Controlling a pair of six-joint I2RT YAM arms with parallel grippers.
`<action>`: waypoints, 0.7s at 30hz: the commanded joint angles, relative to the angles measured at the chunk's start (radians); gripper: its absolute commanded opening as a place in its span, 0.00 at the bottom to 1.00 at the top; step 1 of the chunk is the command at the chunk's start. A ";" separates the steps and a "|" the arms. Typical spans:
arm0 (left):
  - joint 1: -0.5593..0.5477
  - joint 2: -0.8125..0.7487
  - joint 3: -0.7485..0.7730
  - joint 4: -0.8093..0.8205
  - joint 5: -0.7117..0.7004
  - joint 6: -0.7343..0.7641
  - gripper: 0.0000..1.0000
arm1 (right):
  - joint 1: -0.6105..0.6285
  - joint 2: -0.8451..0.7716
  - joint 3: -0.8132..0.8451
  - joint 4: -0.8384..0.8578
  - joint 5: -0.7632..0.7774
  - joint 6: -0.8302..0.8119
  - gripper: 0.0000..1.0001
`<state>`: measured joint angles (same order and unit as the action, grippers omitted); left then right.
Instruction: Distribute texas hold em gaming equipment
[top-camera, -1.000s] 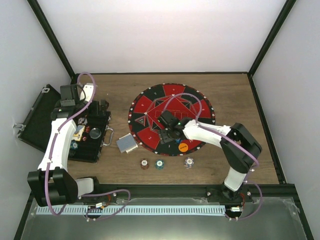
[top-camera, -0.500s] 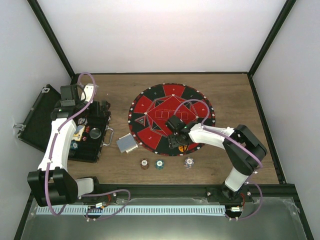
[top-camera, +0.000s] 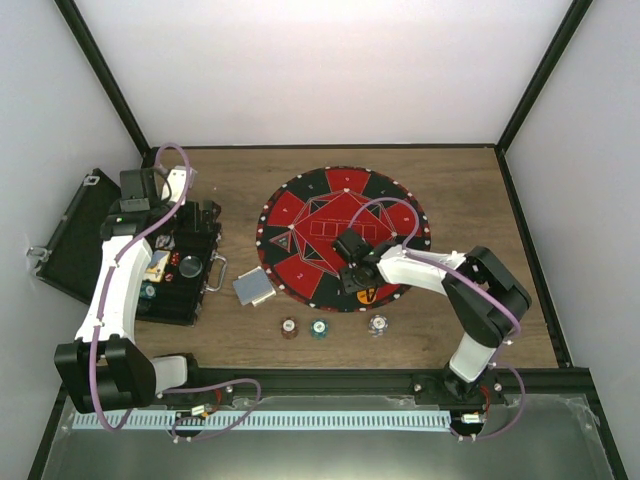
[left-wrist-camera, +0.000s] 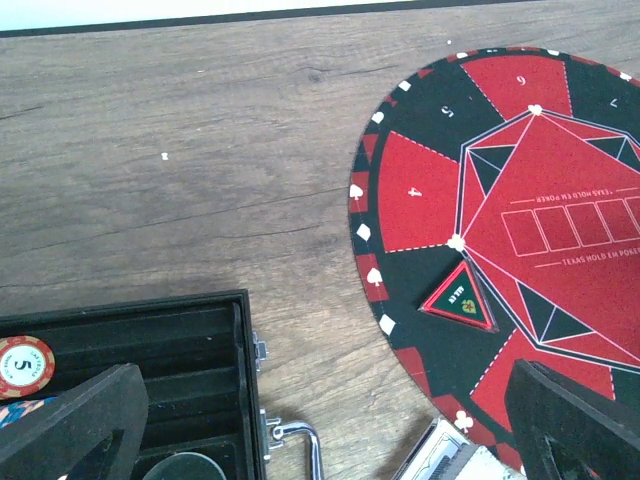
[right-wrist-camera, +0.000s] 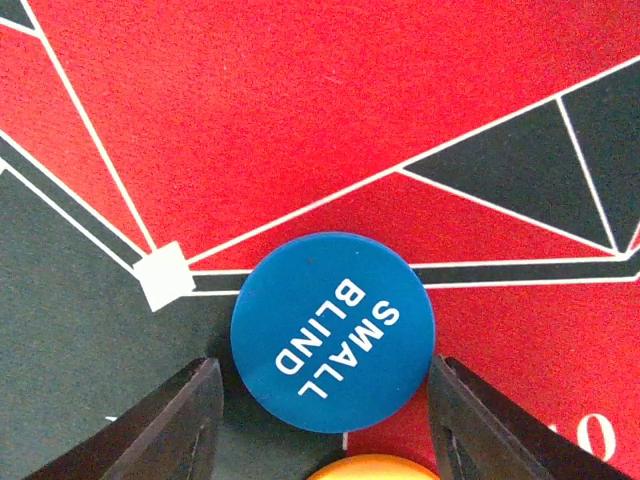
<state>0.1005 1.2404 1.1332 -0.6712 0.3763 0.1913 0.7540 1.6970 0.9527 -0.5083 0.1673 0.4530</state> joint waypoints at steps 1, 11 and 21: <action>0.006 0.002 0.024 -0.007 0.017 0.004 1.00 | -0.005 0.006 -0.016 0.020 0.001 -0.007 0.55; 0.005 0.011 0.034 -0.011 0.030 -0.005 1.00 | -0.047 0.088 0.070 0.046 0.060 -0.048 0.39; 0.005 0.035 0.060 -0.038 0.036 -0.008 1.00 | -0.170 0.331 0.380 0.092 0.075 -0.145 0.33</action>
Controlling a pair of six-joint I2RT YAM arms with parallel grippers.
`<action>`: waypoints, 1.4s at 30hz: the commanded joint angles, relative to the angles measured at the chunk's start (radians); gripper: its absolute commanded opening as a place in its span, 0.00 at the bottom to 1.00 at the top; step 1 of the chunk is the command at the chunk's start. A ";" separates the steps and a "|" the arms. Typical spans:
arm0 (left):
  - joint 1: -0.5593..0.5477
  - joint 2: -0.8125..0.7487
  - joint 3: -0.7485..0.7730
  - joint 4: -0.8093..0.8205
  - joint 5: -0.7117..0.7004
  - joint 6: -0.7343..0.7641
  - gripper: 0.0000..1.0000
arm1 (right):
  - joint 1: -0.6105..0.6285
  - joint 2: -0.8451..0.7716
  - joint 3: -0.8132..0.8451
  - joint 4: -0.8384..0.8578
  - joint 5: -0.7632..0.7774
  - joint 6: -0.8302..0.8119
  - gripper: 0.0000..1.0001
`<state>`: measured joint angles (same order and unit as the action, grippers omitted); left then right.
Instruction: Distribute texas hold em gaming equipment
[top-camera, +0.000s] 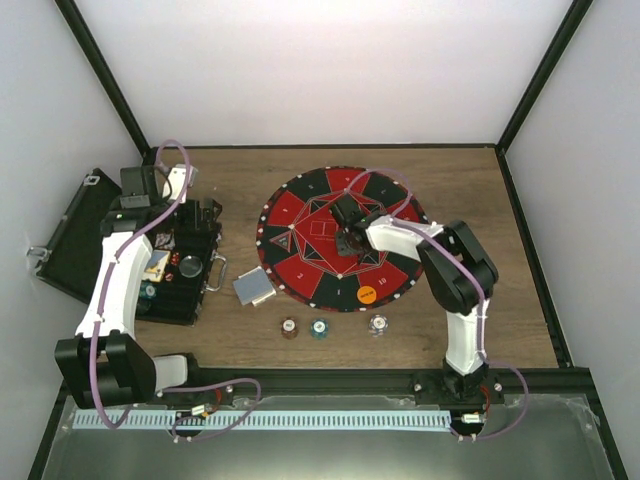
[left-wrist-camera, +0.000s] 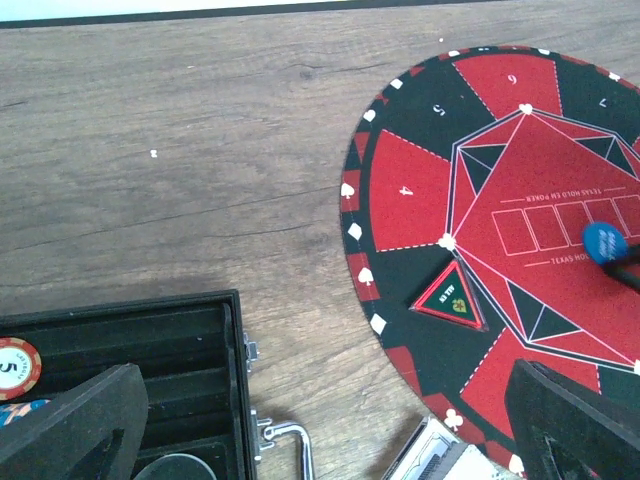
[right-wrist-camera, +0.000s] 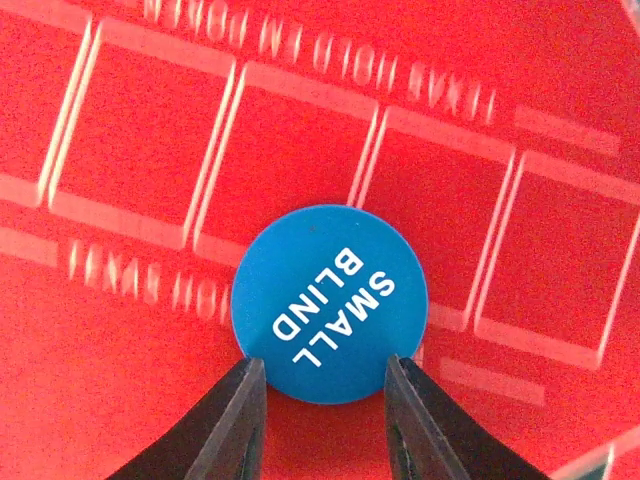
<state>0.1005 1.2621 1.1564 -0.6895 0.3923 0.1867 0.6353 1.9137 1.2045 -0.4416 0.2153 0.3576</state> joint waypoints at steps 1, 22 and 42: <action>0.005 0.014 0.039 -0.023 0.021 -0.004 1.00 | -0.063 0.148 0.175 0.021 0.026 -0.061 0.33; 0.006 0.028 0.069 -0.071 0.019 0.013 1.00 | -0.172 0.604 0.900 -0.186 0.082 -0.167 0.43; 0.007 0.012 0.051 -0.062 0.045 0.013 1.00 | 0.155 -0.183 -0.068 -0.186 0.016 0.093 0.61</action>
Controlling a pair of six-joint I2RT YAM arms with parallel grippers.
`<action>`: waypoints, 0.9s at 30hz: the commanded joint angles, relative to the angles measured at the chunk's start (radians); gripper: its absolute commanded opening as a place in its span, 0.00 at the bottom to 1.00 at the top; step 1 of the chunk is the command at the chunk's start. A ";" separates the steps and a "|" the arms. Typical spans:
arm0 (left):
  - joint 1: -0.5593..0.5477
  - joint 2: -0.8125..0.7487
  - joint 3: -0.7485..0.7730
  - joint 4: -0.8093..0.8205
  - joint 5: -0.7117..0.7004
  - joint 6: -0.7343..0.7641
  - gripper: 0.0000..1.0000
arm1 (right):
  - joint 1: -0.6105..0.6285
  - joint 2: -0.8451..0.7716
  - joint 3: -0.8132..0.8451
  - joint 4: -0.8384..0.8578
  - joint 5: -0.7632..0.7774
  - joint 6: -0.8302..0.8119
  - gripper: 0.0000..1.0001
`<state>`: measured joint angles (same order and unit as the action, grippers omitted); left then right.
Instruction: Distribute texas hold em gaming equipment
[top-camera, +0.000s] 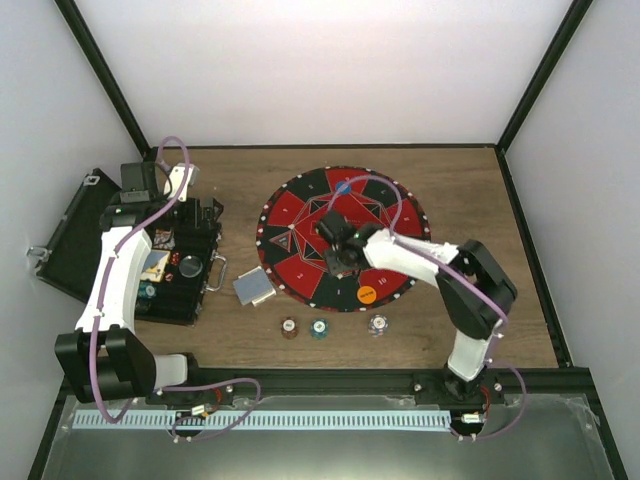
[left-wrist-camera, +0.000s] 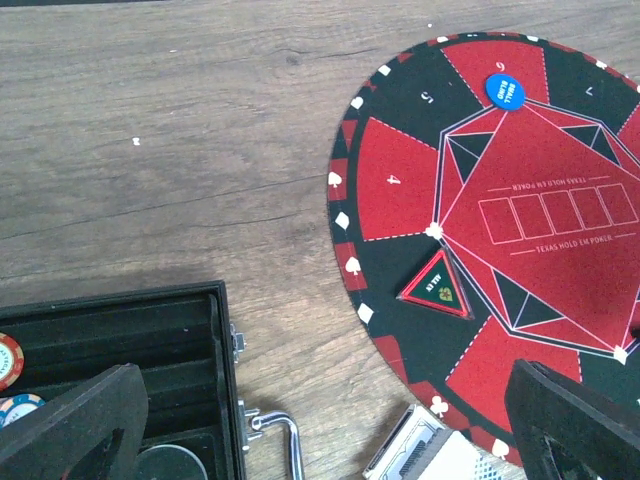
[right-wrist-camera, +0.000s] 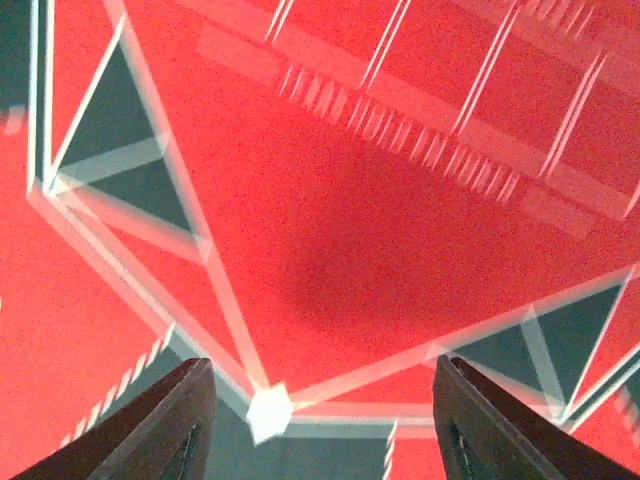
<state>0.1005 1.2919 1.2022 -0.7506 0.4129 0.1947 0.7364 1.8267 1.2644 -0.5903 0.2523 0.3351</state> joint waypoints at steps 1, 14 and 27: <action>0.008 -0.018 0.006 0.001 0.027 0.005 1.00 | 0.070 -0.128 -0.163 -0.047 -0.027 0.130 0.60; 0.008 -0.002 0.020 0.008 0.034 0.004 1.00 | 0.126 -0.278 -0.361 -0.063 -0.102 0.247 0.42; 0.008 0.001 0.037 0.009 0.037 -0.004 1.00 | 0.130 -0.165 -0.358 -0.062 -0.048 0.235 0.38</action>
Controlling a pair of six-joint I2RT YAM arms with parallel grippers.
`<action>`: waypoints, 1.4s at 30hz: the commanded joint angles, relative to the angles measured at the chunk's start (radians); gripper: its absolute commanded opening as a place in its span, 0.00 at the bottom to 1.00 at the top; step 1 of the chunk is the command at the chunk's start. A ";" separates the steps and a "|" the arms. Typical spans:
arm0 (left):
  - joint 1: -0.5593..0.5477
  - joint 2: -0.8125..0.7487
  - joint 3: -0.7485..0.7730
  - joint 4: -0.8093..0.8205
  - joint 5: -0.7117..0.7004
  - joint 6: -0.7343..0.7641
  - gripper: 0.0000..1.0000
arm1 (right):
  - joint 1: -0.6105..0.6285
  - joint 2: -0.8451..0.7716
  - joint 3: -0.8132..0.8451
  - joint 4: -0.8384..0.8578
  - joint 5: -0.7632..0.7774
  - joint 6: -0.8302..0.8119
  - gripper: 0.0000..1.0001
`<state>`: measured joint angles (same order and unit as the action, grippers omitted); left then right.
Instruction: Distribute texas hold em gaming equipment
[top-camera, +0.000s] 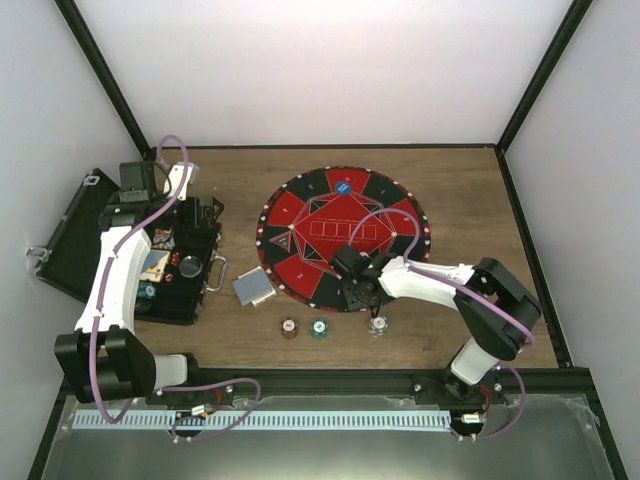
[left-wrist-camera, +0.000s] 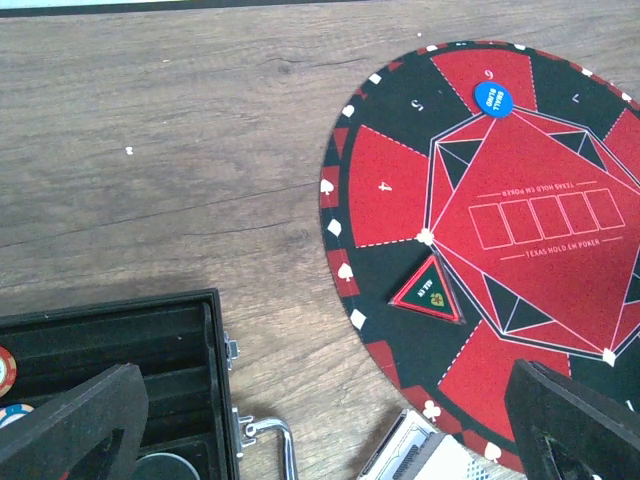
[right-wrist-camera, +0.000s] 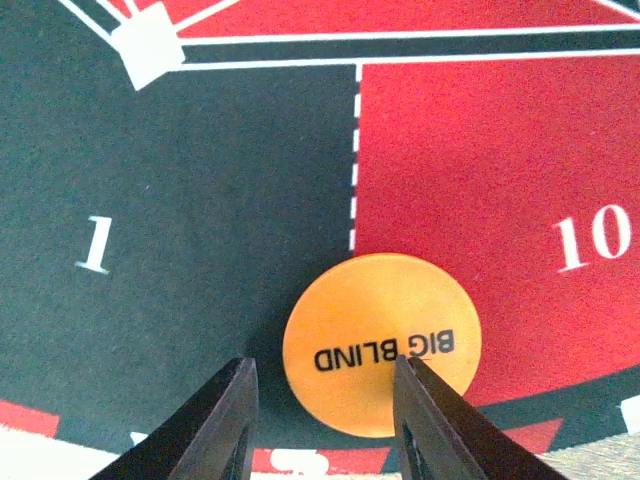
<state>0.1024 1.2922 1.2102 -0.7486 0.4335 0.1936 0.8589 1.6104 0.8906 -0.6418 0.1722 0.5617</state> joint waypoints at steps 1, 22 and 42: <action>0.005 0.001 0.029 0.007 0.015 -0.003 1.00 | 0.008 0.062 0.019 -0.013 0.046 0.010 0.37; 0.006 -0.015 0.027 0.004 0.011 0.005 1.00 | -0.154 0.053 0.014 -0.042 0.194 0.004 0.27; 0.005 -0.022 0.030 0.009 0.018 0.002 1.00 | -0.186 -0.124 -0.028 -0.093 0.053 0.051 0.62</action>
<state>0.1024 1.2896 1.2194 -0.7490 0.4343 0.1940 0.6739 1.5505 0.9310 -0.7128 0.2836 0.5446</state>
